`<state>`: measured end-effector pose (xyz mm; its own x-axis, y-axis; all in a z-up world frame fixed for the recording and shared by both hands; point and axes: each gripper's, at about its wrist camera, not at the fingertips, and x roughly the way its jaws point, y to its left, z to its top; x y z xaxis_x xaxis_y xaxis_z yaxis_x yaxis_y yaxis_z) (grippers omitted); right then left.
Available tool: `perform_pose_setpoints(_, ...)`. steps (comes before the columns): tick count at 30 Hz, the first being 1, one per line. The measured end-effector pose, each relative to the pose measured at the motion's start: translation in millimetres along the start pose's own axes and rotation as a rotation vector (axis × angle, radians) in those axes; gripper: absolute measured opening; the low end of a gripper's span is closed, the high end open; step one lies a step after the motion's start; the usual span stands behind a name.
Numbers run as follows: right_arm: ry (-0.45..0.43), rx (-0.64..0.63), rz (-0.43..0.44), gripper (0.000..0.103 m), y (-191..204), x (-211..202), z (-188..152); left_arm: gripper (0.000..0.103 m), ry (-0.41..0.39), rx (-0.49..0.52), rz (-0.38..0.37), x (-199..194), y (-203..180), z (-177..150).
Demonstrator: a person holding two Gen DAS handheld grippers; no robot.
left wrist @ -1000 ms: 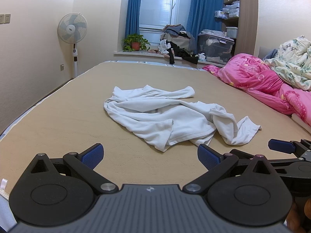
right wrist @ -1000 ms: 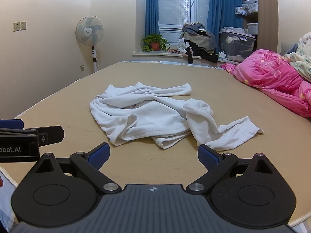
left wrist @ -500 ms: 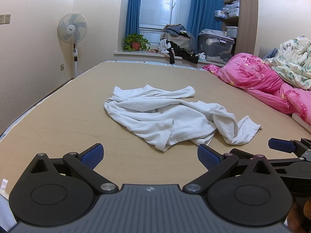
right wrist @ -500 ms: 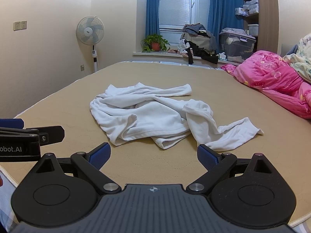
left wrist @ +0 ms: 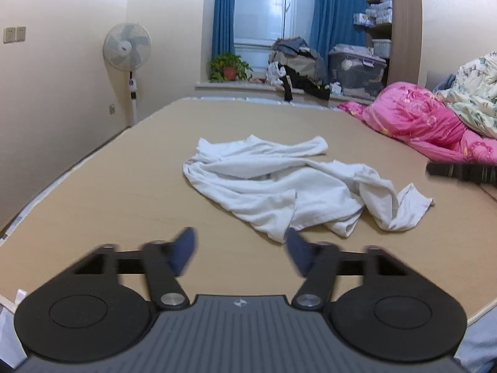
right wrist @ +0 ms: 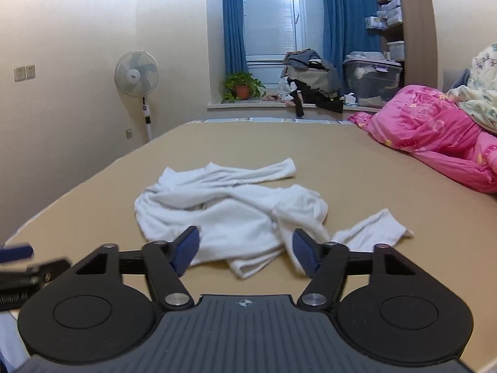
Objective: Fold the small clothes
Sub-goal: 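Grasp the white shirt hem with the left and right grippers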
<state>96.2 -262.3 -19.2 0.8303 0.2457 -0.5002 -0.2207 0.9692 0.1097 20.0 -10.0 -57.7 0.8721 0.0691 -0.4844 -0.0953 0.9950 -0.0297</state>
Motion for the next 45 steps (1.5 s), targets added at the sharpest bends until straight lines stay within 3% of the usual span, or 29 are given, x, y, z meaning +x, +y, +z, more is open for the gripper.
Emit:
perform_pose_setpoints(2, -0.005, -0.030, 0.010, 0.051, -13, 13, 10, 0.040, 0.034, -0.023, -0.030, 7, 4, 3)
perform_pose_setpoints(5, 0.007, -0.069, 0.024, 0.050, -29, 38, 16, 0.024, 0.076, -0.024, -0.064, 22, 6, 11)
perform_pose_setpoints(8, 0.044, -0.016, 0.017, 0.043, -45, 66, 4, 0.024, 0.091, -0.006, -0.065, 42, 5, 22)
perform_pose_setpoints(10, 0.129, 0.029, 0.017, 0.036, -49, 90, -1, 0.024, 0.109, -0.016, -0.054, 62, 2, 30)
perform_pose_setpoints(12, 0.120, 0.052, 0.056, 0.035, -51, 104, 1, 0.024, 0.130, -0.038, -0.033, 85, 0, 35)
perform_pose_setpoints(14, 0.173, 0.053, 0.086, 0.035, -44, 123, -7, 0.024, 0.157, -0.076, -0.012, 114, -1, 40)
perform_pose_setpoints(15, 0.224, 0.051, 0.106, 0.036, -42, 137, -13, 0.025, 0.169, -0.100, 0.000, 127, 0, 41)
perform_pose_setpoints(17, 0.302, 0.015, 0.147, 0.036, -30, 161, -25, 0.037, 0.198, -0.178, 0.043, 154, 4, 44)
perform_pose_setpoints(18, 0.315, -0.027, 0.153, 0.036, -24, 171, -29, 0.042, 0.208, -0.220, 0.063, 167, 6, 45)
perform_pose_setpoints(20, 0.321, -0.091, 0.159, 0.041, -11, 184, -37, 0.064, 0.232, -0.319, 0.085, 193, 12, 49)
perform_pose_setpoints(22, 0.339, -0.100, 0.153, 0.046, -4, 203, -41, 0.070, 0.239, -0.408, 0.090, 213, 18, 55)
perform_pose_setpoints(23, 0.349, -0.095, 0.149, 0.046, -3, 211, -44, 0.080, 0.252, -0.454, 0.073, 225, 21, 59)
perform_pose_setpoints(26, 0.377, -0.094, 0.151, 0.046, 4, 222, -54, 0.082, 0.328, -0.534, 0.046, 257, 25, 62)
perform_pose_setpoints(28, 0.388, -0.132, 0.147, 0.046, 11, 226, -63, 0.082, 0.359, -0.523, 0.047, 271, 20, 61)
perform_pose_setpoints(31, 0.354, -0.201, 0.123, 0.044, 22, 230, -69, 0.078, 0.392, -0.440, 0.083, 285, 8, 57)
perform_pose_setpoints(33, 0.341, -0.179, 0.109, 0.019, 21, 230, -68, 0.055, 0.391, -0.317, 0.104, 287, -1, 55)
perform_pose_setpoints(34, 0.341, -0.163, 0.112, 0.005, 19, 229, -66, 0.024, 0.398, -0.261, 0.116, 286, -2, 55)
perform_pose_setpoints(35, 0.331, -0.145, 0.110, 0.005, 17, 226, -64, 0.010, 0.406, -0.243, 0.101, 283, 3, 56)
perform_pose_setpoints(38, 0.273, -0.132, 0.078, 0.004, 10, 207, -51, 0.006, 0.377, -0.248, 0.047, 258, 33, 66)
perform_pose_setpoints(42, 0.247, -0.106, 0.079, 0.004, -9, 170, -23, 0.005, 0.293, -0.157, -0.029, 194, 74, 83)
perform_pose_setpoints(45, 0.255, -0.090, 0.105, 0.004, -15, 125, -16, 0.004, 0.276, -0.095, -0.090, 145, 104, 88)
